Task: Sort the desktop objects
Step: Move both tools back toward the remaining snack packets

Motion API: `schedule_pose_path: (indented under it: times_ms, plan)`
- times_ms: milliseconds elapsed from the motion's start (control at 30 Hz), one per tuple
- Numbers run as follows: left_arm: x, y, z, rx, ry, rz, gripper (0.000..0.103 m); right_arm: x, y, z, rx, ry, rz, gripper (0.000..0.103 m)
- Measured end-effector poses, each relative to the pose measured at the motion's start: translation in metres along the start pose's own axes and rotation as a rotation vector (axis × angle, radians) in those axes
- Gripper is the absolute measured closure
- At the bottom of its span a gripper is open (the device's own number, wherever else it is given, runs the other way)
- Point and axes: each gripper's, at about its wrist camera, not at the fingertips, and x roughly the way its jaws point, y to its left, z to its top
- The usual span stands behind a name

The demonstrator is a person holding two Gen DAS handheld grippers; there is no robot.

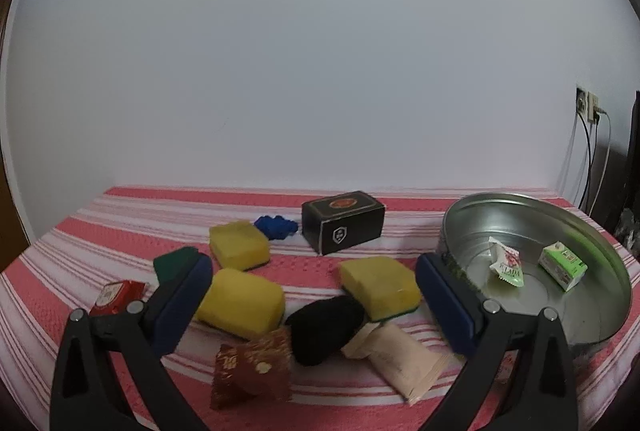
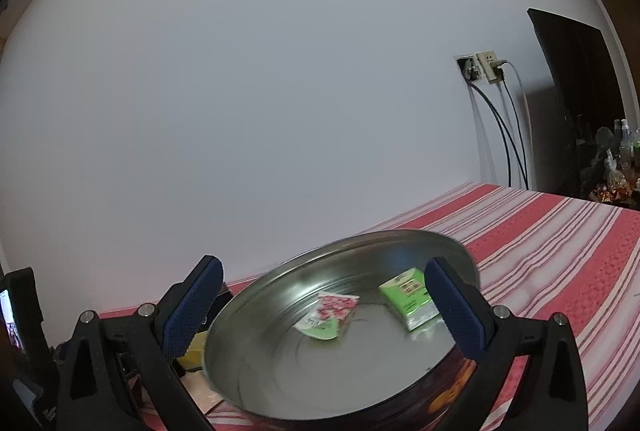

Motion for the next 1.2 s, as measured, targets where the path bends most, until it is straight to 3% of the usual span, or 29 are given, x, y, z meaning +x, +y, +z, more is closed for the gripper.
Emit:
schedule_pose_path:
  times_ms: [233, 700, 933, 1200]
  plan:
    - [-0.002, 0.038, -0.007, -0.093, 0.102, -0.034, 0.001, 0.000, 0.025, -0.014, 0.035, 0.093, 0.094, 0.001]
    - [-0.002, 0.153, -0.029, -0.336, 0.203, 0.105, 0.001, -0.006, 0.090, -0.039, -0.052, 0.203, 0.240, 0.001]
    - [0.006, 0.176, -0.019, -0.264, 0.197, 0.196, 0.001, -0.009, 0.116, -0.047, -0.106, 0.246, 0.293, 0.001]
    - [0.055, 0.188, -0.006, -0.167, 0.324, 0.249, 0.001, -0.011, 0.134, -0.051, -0.206, 0.268, 0.300, 0.001]
